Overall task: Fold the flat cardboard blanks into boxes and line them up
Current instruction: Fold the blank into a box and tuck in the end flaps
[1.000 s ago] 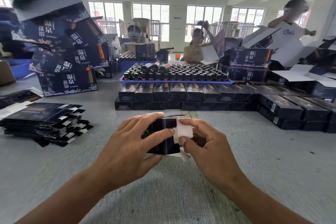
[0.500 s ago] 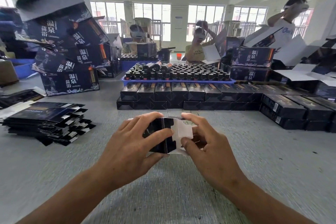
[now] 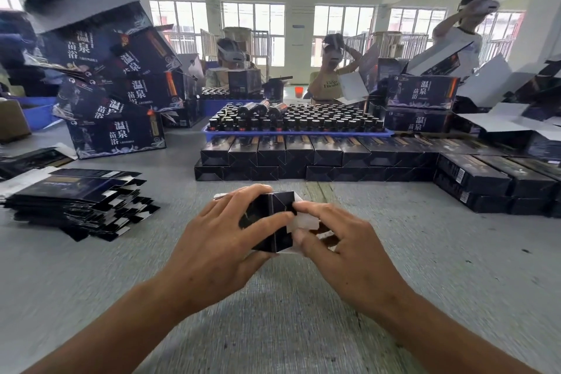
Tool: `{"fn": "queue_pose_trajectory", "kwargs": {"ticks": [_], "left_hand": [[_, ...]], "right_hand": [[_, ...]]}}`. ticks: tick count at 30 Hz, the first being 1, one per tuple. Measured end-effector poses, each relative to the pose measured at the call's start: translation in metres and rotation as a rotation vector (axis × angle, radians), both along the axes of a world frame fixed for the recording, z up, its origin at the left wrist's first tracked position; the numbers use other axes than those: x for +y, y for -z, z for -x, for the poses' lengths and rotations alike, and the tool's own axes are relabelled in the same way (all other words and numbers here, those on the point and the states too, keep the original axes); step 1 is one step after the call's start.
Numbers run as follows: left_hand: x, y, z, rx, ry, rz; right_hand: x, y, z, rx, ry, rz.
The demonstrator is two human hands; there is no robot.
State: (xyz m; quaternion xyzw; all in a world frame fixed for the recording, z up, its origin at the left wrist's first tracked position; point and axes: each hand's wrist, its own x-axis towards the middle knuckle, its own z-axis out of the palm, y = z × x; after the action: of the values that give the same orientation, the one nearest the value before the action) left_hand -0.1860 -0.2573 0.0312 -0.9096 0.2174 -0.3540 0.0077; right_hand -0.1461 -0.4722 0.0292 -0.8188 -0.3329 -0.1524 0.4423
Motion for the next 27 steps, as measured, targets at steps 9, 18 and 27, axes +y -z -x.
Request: {"fn": "queue_pose_trajectory", "kwargs": {"ticks": [9,18,27], "left_hand": [[0.005,0.000,0.000,0.027,-0.014,0.032],[-0.002,-0.007,0.005,-0.027,-0.014,-0.066],[0.000,-0.007,0.004,-0.039,-0.045,-0.066]], "right_hand": [[0.000,-0.002,0.003,0.052,-0.034,0.017],[0.000,0.001,0.004,-0.017,0.038,-0.022],[-0.004,0.000,0.000,0.176,-0.075,-0.184]]}}
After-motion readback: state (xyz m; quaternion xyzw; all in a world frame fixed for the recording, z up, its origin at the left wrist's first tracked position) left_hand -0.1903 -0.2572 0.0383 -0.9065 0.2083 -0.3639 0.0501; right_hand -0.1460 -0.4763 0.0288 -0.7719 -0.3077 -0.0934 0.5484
